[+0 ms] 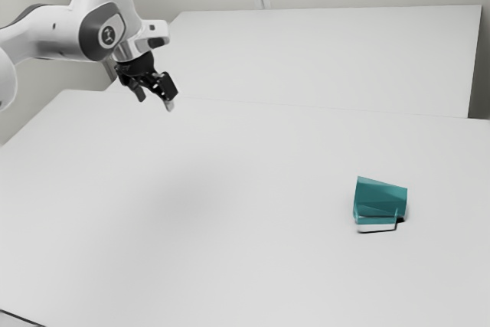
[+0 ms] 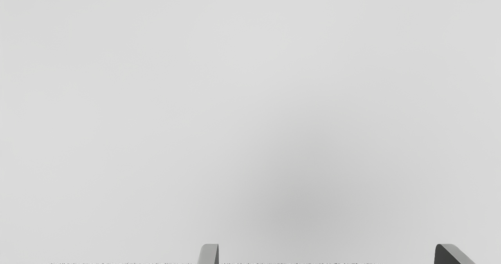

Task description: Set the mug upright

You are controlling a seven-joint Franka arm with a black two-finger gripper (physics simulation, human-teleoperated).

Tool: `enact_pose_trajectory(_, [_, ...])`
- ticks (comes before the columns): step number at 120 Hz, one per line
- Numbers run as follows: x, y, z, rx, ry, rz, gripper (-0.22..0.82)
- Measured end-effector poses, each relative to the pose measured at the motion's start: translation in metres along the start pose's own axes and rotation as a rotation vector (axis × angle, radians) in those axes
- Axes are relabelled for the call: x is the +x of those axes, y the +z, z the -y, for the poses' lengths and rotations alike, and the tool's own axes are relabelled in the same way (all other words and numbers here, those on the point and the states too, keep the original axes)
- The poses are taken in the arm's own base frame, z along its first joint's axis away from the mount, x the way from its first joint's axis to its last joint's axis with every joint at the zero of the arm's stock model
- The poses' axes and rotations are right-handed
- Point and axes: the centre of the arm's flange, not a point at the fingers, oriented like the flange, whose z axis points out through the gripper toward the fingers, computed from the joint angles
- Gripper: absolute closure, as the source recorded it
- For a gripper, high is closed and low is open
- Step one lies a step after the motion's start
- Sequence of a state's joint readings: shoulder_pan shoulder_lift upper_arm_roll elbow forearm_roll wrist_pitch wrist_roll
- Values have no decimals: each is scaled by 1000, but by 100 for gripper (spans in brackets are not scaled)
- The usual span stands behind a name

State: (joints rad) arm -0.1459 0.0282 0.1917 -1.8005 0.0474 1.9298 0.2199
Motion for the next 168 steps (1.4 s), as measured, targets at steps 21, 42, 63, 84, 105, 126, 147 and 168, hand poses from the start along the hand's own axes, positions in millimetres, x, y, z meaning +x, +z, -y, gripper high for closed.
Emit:
enact_pose_trajectory(21, [-25,-17,6,-34,-31,-26,0])
enact_pose_trajectory(42, [-45,-11,-53,-171,3,-14,0])
enact_pose_trajectory(63, [-50,19,-83,-328,-44,18,0])
enact_pose_trajectory(84, [-64,76,-136,-402,-40,59,0])
enact_pose_trajectory(105, [-59,116,-186,-428,-37,41,0])
enact_pose_trajectory(126, [-49,149,-230,-478,-64,1,0])
enact_pose_trajectory(147, [-39,168,-244,-537,-123,-58,0])
enact_pose_trajectory(168, [-25,191,-250,-587,-161,-94,0])
